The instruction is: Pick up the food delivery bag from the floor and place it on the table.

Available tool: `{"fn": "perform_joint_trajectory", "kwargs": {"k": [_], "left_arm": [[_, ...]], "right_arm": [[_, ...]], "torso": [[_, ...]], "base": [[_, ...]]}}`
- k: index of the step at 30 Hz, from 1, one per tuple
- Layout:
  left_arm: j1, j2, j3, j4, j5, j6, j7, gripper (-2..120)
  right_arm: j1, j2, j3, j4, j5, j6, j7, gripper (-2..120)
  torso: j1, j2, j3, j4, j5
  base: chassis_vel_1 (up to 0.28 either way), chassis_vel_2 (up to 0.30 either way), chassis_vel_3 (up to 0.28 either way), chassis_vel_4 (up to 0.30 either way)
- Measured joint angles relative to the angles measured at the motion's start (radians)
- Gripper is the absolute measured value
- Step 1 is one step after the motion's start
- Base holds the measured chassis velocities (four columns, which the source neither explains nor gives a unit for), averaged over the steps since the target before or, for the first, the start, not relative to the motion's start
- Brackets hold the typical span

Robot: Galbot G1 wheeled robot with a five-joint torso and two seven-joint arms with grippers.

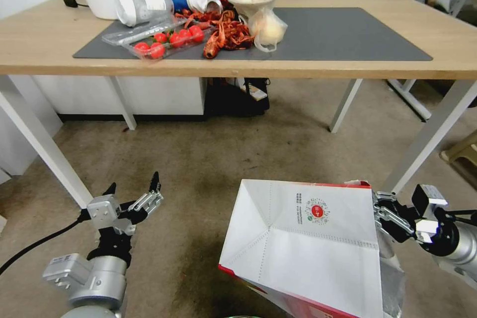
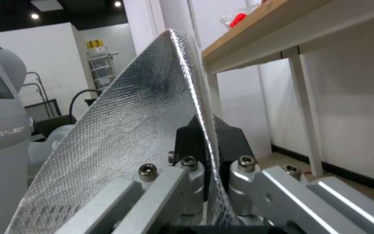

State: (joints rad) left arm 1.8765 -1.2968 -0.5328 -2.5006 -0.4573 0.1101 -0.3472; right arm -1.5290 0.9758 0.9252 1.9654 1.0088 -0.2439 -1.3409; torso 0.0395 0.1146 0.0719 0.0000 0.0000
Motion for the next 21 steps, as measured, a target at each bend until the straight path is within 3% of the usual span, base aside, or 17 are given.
{"fn": "perform_joint_trajectory", "kwargs": {"k": [21], "left_arm": [[-0.001, 0.003, 0.000, 0.001, 0.009, 0.001, -0.001, 100]], "right_arm": [[0.003, 0.008, 0.001, -0.010, -0.009, 0.005, -0.008, 0]], "torso": [[0.017, 0.090, 0.073, 0.0000, 0.0000]], "base": [[0.000, 0.000, 0.000, 0.000]]}}
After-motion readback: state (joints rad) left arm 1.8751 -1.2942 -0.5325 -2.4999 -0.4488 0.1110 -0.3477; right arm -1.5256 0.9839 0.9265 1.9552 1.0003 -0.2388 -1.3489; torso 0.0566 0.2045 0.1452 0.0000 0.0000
